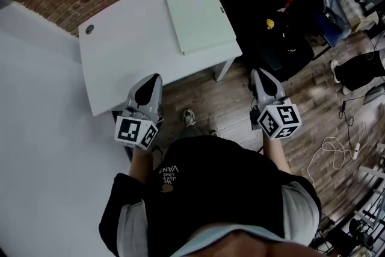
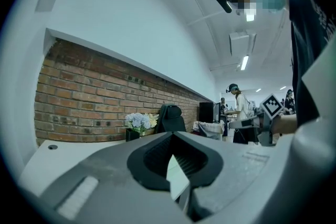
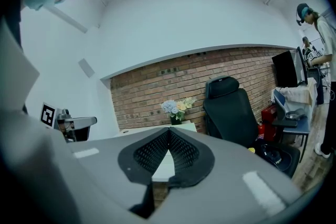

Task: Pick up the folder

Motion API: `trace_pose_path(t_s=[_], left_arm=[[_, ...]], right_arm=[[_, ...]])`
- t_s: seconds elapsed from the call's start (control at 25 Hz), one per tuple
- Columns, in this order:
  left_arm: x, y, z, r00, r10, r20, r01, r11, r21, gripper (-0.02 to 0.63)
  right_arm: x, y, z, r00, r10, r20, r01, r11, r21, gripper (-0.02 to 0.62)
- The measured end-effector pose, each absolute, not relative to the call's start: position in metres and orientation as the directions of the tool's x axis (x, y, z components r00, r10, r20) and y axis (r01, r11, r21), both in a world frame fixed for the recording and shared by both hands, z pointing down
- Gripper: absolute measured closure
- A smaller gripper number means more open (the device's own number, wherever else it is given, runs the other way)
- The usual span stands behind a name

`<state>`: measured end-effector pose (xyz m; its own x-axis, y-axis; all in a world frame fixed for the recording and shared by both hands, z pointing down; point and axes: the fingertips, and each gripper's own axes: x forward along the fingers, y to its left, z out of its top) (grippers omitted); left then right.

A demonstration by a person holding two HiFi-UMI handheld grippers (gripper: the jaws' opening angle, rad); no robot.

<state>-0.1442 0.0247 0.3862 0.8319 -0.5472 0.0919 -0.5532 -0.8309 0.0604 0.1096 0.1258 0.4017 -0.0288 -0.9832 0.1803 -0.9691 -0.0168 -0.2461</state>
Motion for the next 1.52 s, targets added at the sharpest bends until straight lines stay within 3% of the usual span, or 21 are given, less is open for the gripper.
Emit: trace_pose_path(t_s=[0.88,1.2,1.52], left_arm=[[-0.13,-0.093,0.399,0.92,-0.37,0.13,-0.38,-0.923,0.058,0.606],[-0.116,-0.109,0.414,0.924,-0.355,0.143,-0.369,-0.925,0.091,0.606],[-0.097,-0.128,0.407,0.895,-0.427,0.128,-0.44,-0.892,0.105,0.606]], right_arm=[[0.104,0.033,0.401,0.118,-0.976,0.185,-0.959,-0.16,-0.233,0.597],[0.113,0.02,0.413,0.136,-0.968,0.213,-0.952,-0.187,-0.242,0.597],[0.142,-0.012,0.408,0.078,-0.976,0.205,-0.963,-0.126,-0.236,0.597]])
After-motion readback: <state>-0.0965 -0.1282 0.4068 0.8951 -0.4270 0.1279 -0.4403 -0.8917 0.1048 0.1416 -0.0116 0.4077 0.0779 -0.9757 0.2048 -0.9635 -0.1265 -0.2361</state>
